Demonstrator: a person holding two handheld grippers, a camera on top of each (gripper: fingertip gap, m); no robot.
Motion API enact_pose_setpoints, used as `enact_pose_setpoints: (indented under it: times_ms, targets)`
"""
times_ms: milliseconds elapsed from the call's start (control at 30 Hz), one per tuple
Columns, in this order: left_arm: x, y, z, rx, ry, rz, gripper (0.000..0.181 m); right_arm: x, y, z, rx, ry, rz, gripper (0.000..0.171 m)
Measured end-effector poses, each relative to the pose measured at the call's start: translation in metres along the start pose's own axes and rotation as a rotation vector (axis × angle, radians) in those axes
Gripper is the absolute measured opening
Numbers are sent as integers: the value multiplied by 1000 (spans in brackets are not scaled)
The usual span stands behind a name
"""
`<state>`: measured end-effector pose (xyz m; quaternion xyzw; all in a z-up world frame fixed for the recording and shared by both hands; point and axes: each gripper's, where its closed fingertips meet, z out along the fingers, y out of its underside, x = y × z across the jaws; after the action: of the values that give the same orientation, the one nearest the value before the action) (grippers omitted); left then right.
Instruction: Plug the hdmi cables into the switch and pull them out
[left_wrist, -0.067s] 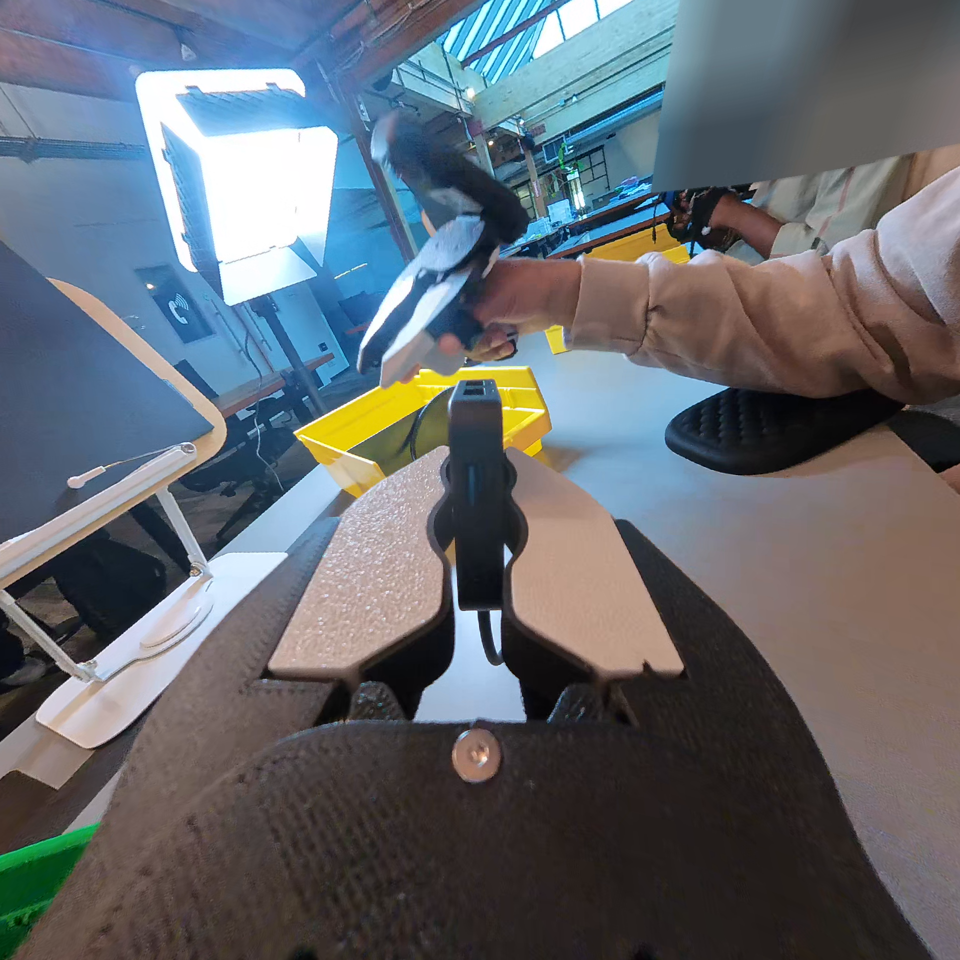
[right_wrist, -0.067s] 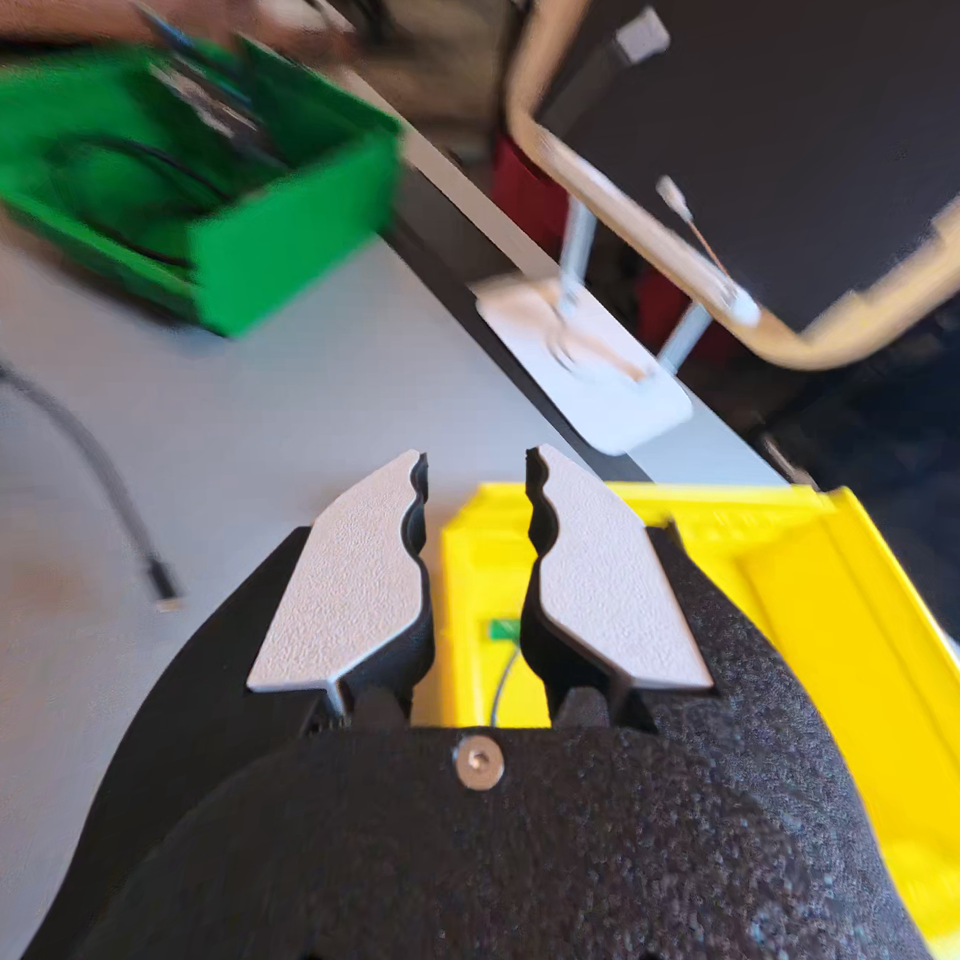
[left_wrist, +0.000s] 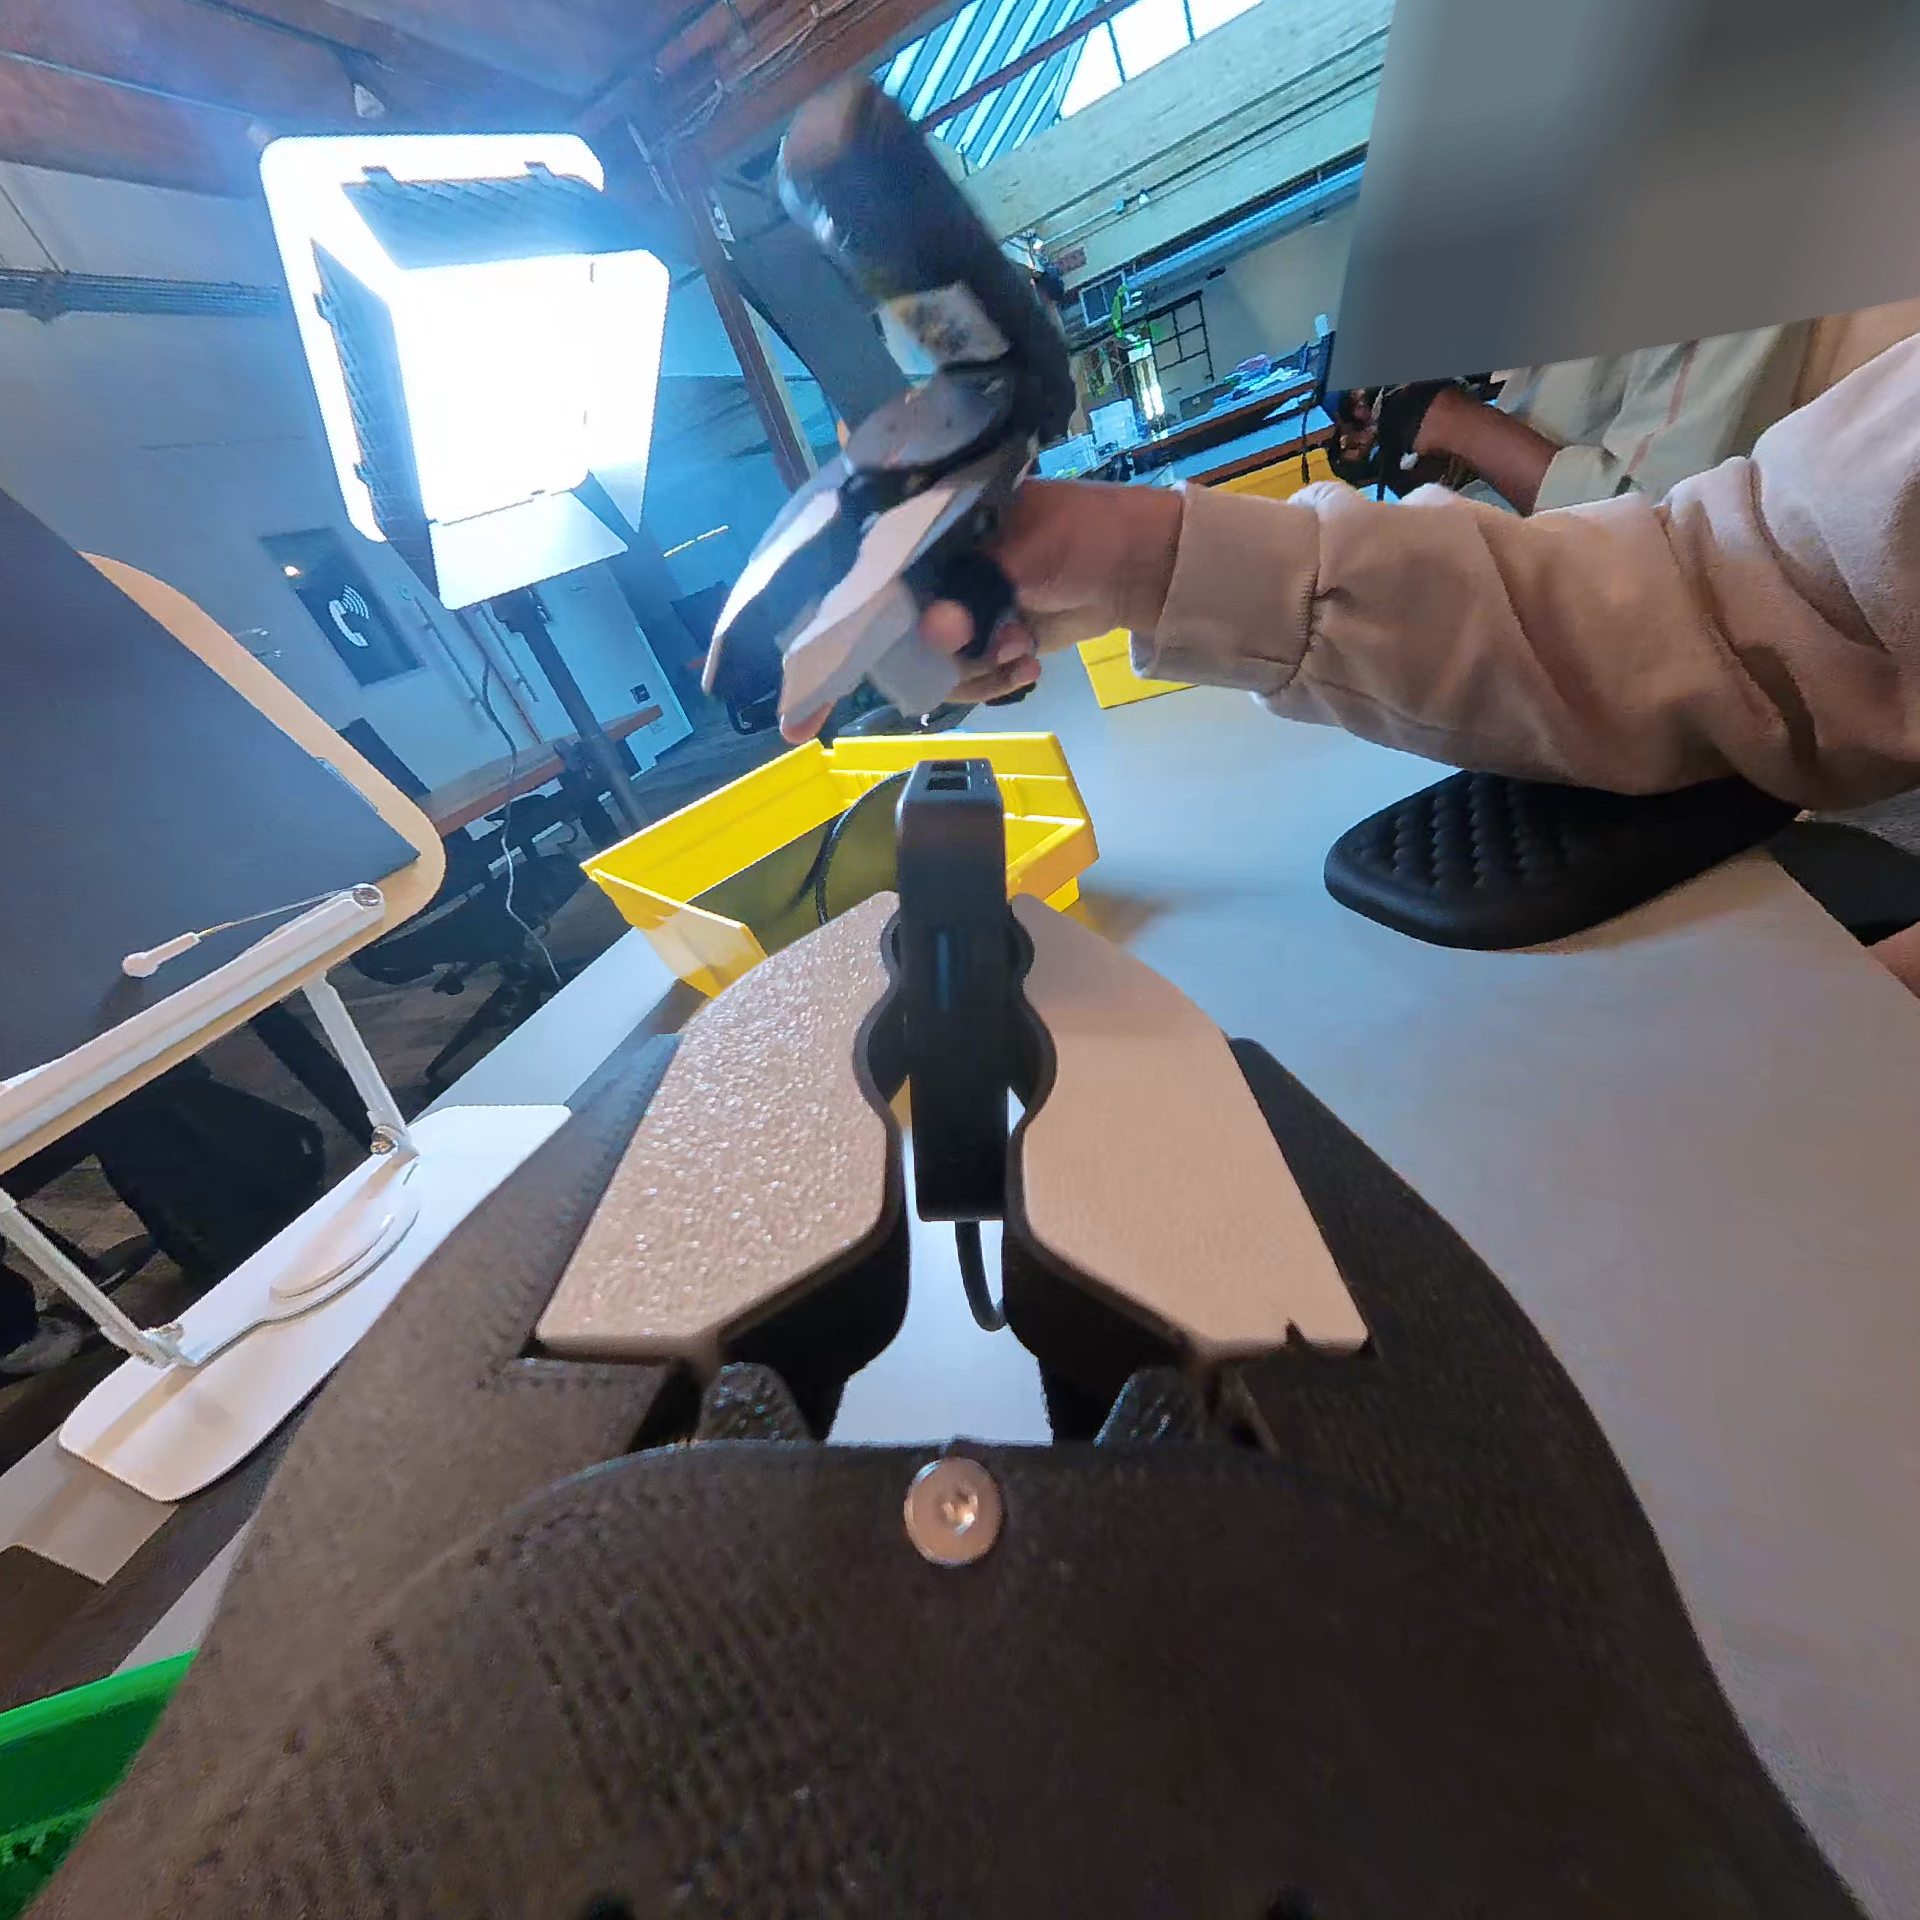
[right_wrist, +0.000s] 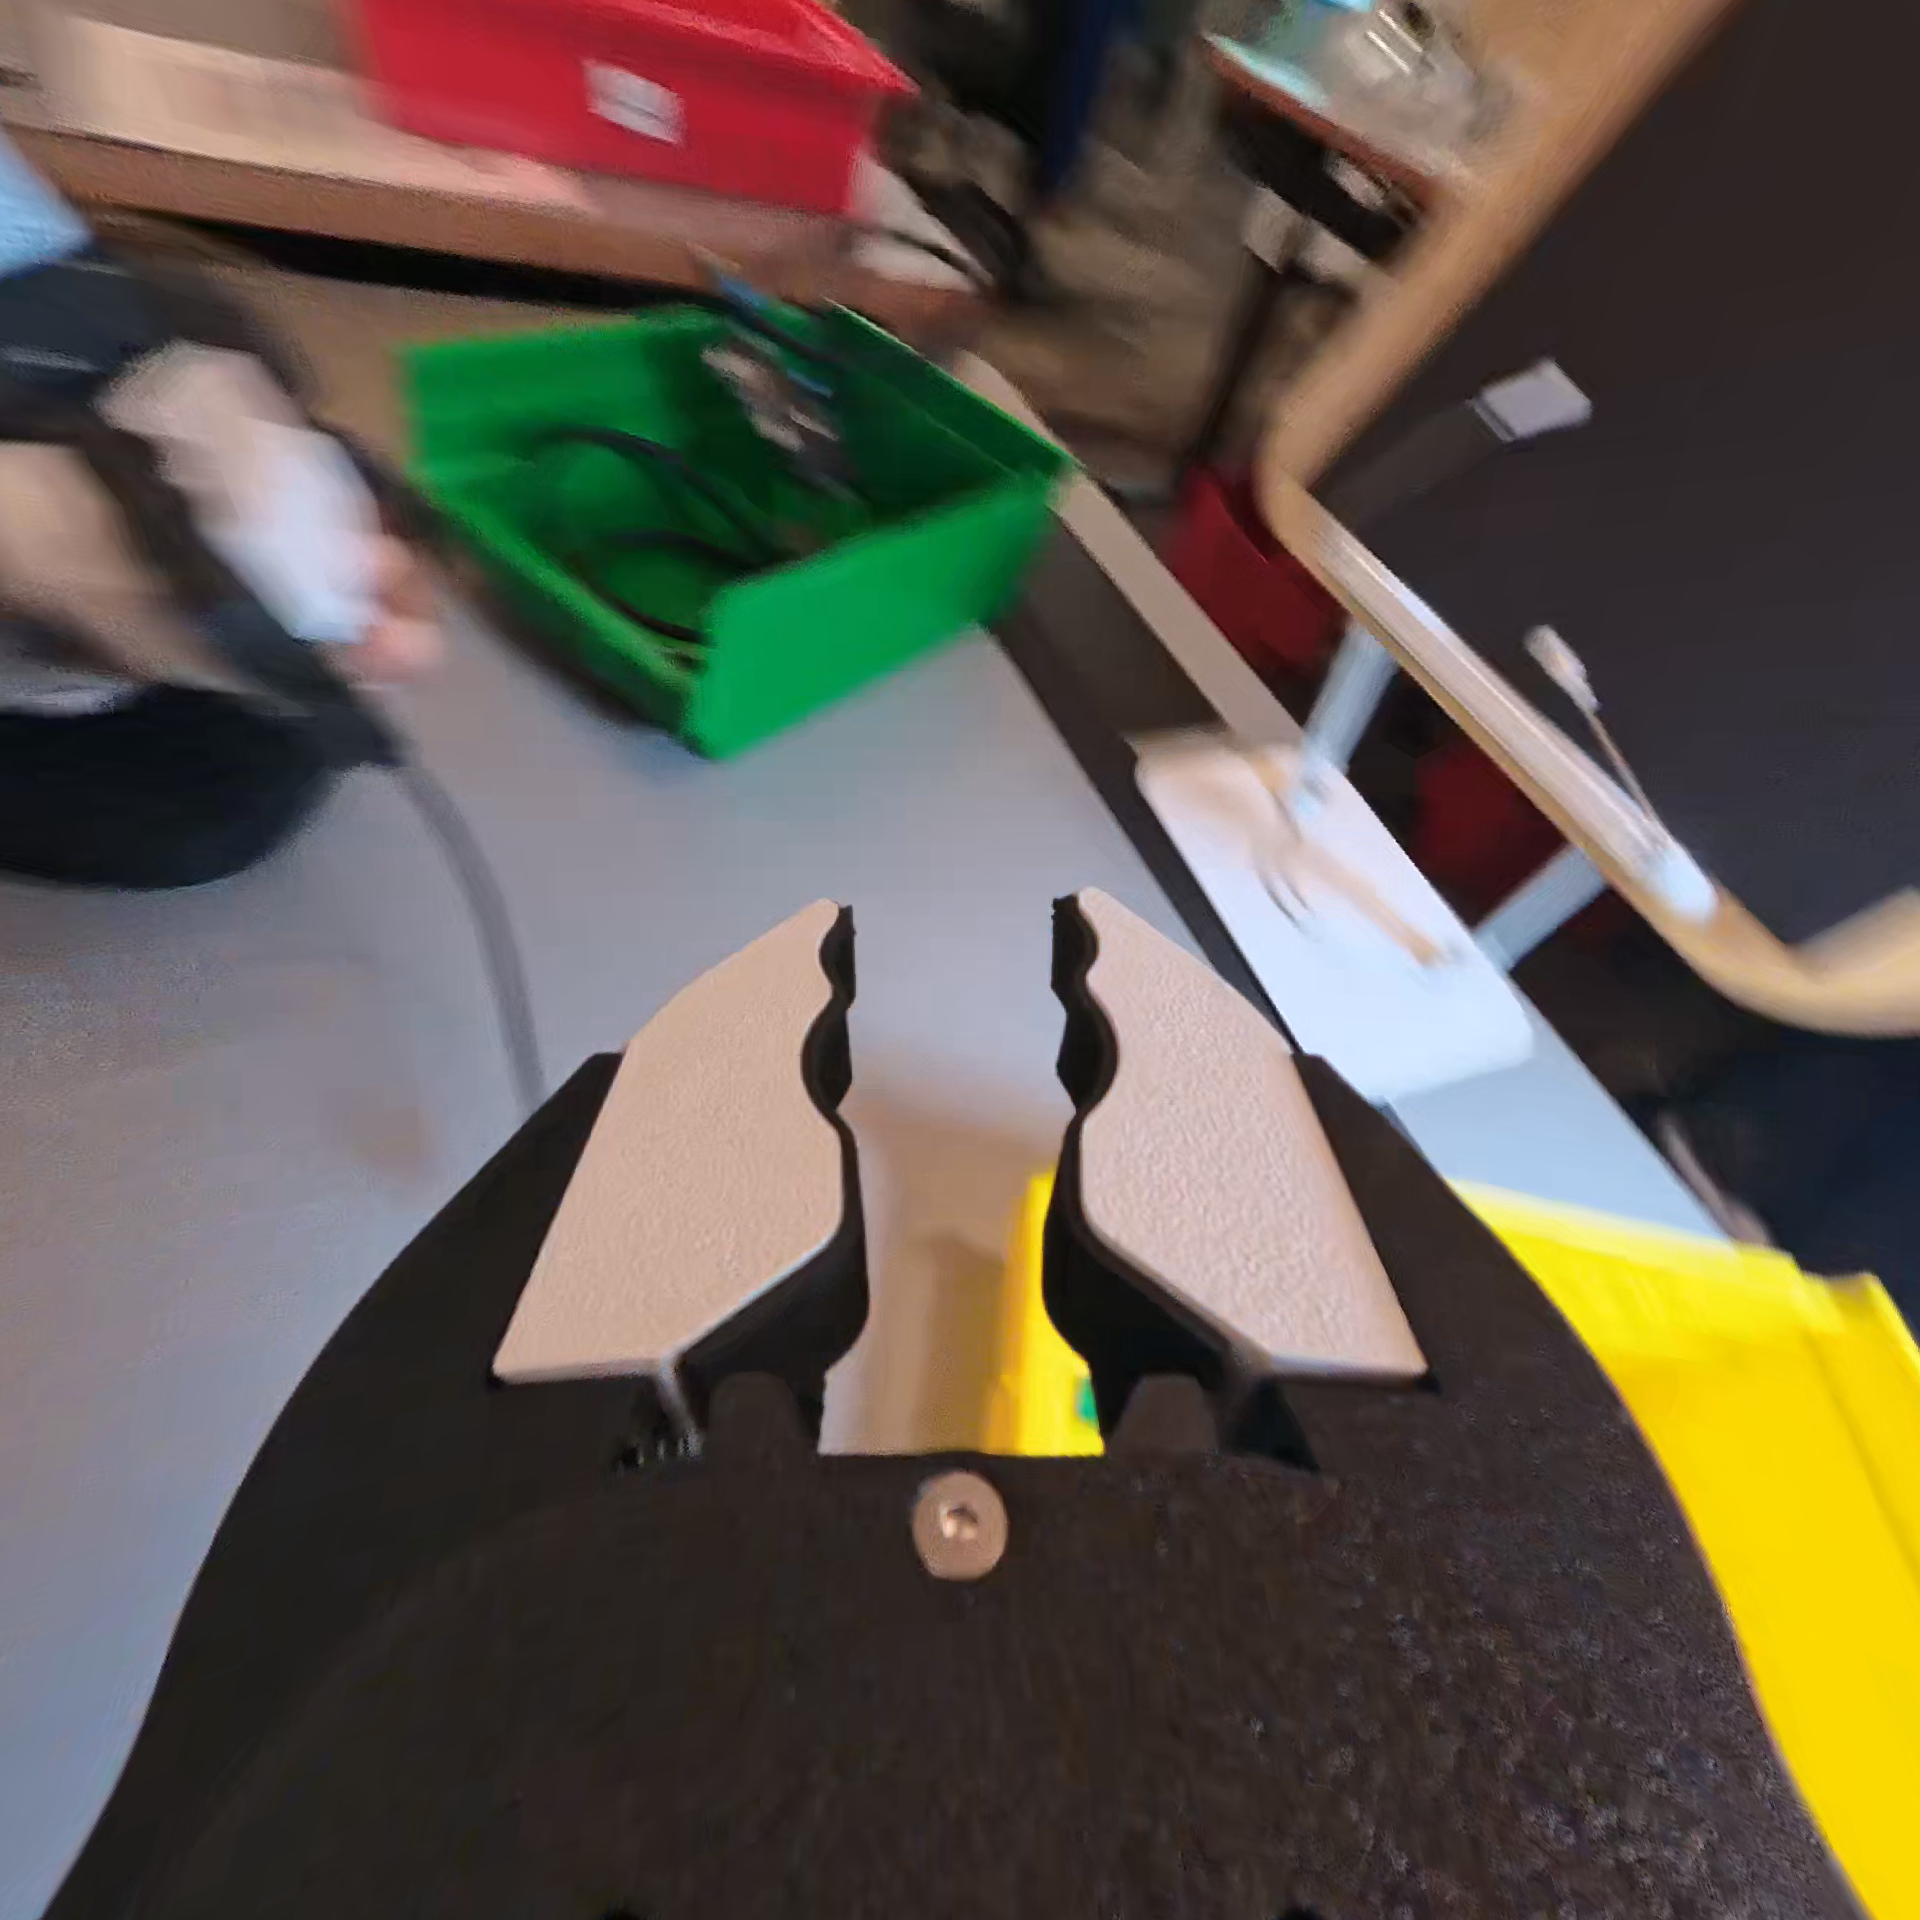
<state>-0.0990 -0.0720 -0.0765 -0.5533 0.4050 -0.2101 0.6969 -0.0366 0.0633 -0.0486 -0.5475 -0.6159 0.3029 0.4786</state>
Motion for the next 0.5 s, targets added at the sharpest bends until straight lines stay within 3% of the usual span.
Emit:
enact_pose_setpoints:
  times_ms: [133,233,267,300,433,500]
  targets:
    - [4,1,1,-6,21,0,14,-100,-34,9,81,-292,-268,38]
    - [12,4,4,-22,54,12,14,-145,-31,34,45,-368,-378,39]
    - [15,6,6,-33,68,17,14,-154,-26,41,24,-381,-413,32]
    - [20,9,7,-48,91,28,14,-159,-22,45,15,-385,-442,15]
    - [19,6,7,-26,81,15,15,-147,-22,31,12,-434,-401,14]
    - [4,3,1,-9,12,0,20,-119,-25,15,13,-360,-387,14]
